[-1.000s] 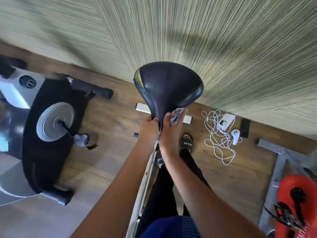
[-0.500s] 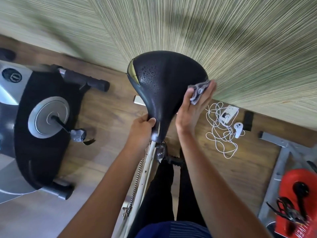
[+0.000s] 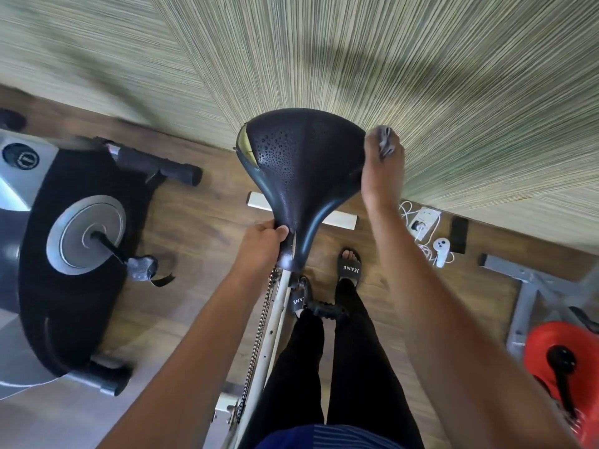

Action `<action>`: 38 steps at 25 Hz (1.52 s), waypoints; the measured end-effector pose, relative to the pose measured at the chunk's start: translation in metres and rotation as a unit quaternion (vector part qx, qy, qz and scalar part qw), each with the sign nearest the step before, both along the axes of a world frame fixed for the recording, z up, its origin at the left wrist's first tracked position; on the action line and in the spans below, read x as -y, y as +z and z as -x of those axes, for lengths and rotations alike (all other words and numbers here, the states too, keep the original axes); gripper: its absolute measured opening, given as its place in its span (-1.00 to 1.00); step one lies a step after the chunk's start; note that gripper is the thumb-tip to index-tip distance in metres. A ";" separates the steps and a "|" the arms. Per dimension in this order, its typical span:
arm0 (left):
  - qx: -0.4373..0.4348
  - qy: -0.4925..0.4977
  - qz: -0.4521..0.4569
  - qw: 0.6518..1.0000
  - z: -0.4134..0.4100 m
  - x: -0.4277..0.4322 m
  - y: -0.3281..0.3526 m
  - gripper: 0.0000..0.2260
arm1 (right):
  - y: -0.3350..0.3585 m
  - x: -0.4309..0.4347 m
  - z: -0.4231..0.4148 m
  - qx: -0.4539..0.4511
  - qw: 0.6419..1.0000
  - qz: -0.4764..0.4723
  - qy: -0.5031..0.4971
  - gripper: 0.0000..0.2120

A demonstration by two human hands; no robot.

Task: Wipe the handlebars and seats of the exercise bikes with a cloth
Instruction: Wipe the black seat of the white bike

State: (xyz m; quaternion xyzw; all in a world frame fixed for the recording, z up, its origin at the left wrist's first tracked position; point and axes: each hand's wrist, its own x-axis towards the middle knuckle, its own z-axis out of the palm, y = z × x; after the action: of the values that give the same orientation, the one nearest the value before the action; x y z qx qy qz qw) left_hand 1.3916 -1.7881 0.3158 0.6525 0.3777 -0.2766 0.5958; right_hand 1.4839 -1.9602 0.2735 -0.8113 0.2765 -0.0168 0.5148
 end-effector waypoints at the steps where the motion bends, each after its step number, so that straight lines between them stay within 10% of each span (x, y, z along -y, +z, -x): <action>1: 0.005 -0.001 0.008 1.000 0.000 -0.001 0.001 -0.76 | -0.006 -0.013 0.016 0.043 0.996 0.074 0.014 -0.55; 4: 0.011 -0.001 0.019 1.000 0.001 -0.002 0.002 -0.76 | -0.010 -0.051 0.058 0.045 0.982 0.180 0.018 -0.25; 12: -0.048 0.068 0.127 0.988 0.000 -0.020 0.006 -0.73 | 0.006 -0.105 0.174 0.019 0.948 0.205 0.242 -0.31; 23: -0.056 0.105 0.150 0.982 0.018 -0.022 -0.005 -0.75 | 0.008 -0.049 -0.009 0.006 0.878 0.412 0.244 -0.43; 33: -0.063 0.140 0.145 0.978 0.013 -0.021 -0.010 -0.78 | 0.035 -0.015 -0.104 -0.273 0.921 0.099 0.261 -0.62; 38: -0.060 0.135 0.155 0.977 0.014 -0.024 -0.014 -0.76 | 0.020 -0.019 -0.052 -0.038 0.934 0.268 0.233 -0.57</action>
State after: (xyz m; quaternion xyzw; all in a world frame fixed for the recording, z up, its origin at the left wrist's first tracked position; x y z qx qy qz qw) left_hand 1.3771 -1.7641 0.3021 0.4778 0.4499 -0.2870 0.6977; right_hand 1.5361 -1.9414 0.2934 -0.9608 0.0844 0.0610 0.2571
